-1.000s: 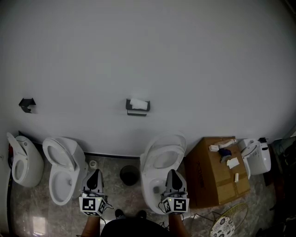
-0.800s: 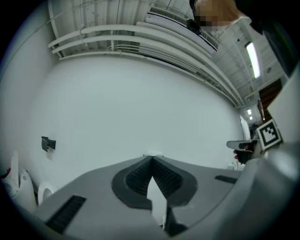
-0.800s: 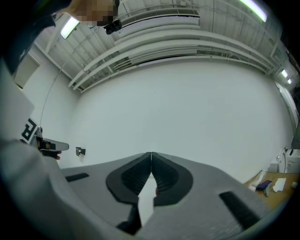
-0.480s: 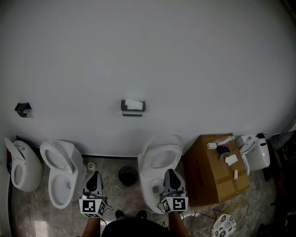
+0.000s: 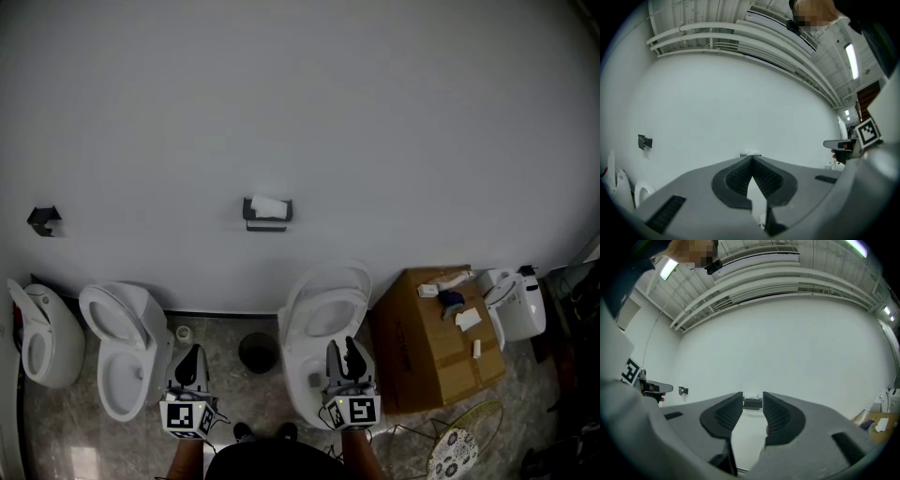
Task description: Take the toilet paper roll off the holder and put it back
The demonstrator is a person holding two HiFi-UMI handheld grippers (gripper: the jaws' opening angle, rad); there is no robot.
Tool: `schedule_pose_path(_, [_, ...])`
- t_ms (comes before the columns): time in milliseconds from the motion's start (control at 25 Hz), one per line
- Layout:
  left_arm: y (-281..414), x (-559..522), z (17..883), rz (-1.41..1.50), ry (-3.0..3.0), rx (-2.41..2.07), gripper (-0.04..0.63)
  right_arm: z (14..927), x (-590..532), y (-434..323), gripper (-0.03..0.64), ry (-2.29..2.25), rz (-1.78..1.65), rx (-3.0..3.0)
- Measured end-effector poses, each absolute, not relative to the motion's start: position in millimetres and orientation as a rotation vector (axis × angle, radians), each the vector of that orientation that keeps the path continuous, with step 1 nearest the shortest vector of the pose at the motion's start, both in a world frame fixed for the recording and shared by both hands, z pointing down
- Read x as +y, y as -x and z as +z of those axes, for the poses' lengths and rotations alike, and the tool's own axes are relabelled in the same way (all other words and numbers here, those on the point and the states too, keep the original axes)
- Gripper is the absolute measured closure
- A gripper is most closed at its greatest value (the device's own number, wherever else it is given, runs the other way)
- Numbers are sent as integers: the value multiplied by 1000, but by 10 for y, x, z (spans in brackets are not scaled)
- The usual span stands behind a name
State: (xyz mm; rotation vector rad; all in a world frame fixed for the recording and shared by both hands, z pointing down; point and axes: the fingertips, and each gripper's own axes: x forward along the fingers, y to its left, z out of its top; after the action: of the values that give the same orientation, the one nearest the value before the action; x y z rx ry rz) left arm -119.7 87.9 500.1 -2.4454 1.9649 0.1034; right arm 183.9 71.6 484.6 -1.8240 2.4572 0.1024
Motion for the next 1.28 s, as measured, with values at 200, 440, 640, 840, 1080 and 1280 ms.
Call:
schedule_pose_path(200, [1204,892,5001,110,2443,1965,592,4876,709,-1804,418,1808,109,2460])
schedule_pose_path(440, [1214,897,4994,108,2440,1965,592,4841,690,-1768,337,1815,114,2473])
schedule_pose_path(640, [1209,895,5004,103,2444,1968,592,4843,674,-1778,263,1796,96,2465])
schedule_pose_path(840, [1203,899,5012,103,2447,1969,592,4874,657,-1799,173,1799,83,2453])
schedule_pose_path(1080, [1217,918,4974,115,2442,1968,592,4864,648,-1806,56,1796,91,2431])
schedule_pose_path(1280, [1246,950,4920,113,2437,1981,592,4800,653,-1737,35,1801,124,2452])
